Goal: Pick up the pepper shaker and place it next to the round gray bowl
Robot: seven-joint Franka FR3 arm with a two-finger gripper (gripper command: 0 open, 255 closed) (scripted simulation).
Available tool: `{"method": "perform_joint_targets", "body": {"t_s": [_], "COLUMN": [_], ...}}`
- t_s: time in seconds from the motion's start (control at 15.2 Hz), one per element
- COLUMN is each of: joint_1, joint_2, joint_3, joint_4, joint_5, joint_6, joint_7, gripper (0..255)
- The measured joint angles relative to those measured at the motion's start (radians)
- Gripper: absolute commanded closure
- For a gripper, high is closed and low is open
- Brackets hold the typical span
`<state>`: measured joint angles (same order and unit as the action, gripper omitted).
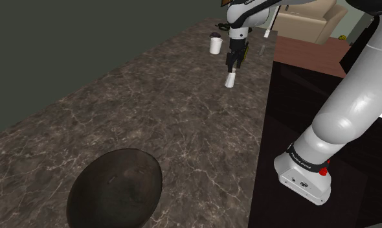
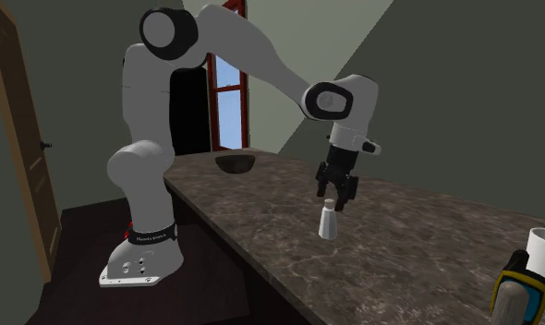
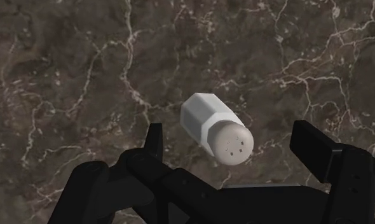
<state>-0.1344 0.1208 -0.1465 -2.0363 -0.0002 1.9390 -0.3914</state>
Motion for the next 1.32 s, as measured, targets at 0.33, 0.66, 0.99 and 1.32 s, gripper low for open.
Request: {"method": "perform_joint_targets", "body": {"t_s": [0.33,0.66,0.99,1.32], "joint_1": [0.0,0.0,0.0,0.001], "joint_2": [0.001,0.0,-0.003,-0.011], "joint_3": [0.0,0.0,0.0,0.0], "joint_4": [-0.006,-0.005,-0.005,0.008], "joint_5": [0.0,0.0,0.0,-0.001], "joint_6": [0.008,0.008,0.008,-0.017], "joint_7": [0.0,0.0,-0.001,0.001], "gripper": [0,255,255,255]}}
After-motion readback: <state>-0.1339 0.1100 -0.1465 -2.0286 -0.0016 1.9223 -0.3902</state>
